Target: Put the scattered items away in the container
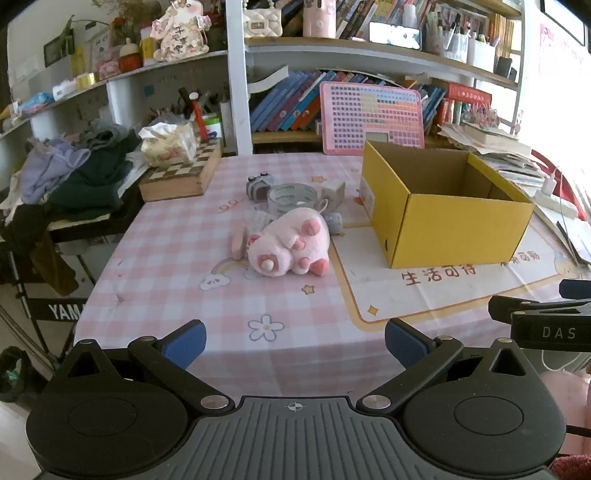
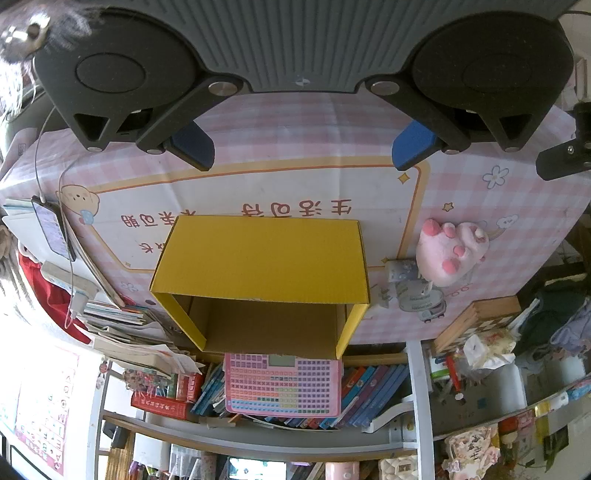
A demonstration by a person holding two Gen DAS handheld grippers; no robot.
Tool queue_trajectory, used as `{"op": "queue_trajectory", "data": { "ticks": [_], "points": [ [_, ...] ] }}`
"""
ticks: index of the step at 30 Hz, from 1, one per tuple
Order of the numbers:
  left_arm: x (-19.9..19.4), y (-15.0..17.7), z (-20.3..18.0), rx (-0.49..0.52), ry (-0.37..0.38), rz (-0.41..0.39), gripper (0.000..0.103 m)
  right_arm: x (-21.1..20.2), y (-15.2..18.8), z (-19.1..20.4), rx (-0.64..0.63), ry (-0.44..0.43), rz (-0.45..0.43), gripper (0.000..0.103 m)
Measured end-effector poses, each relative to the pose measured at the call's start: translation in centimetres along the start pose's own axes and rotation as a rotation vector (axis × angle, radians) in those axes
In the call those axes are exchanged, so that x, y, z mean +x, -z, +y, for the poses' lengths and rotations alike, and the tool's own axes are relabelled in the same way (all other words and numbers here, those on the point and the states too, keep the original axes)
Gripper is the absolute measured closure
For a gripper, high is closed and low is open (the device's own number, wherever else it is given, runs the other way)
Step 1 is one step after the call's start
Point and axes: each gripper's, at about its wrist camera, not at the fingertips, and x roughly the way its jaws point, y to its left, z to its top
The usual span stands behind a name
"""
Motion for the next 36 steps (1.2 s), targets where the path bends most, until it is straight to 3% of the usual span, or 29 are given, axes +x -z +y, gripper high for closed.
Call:
{"op": "queue_trajectory", "data": {
  "ticks": [36],
  "points": [
    [0.08, 0.06, 0.49, 0.001, 0.011, 0.018, 0.0, 0.3, 0.1, 0.53, -0.024, -0.017, 0.007, 0.0]
  ]
}}
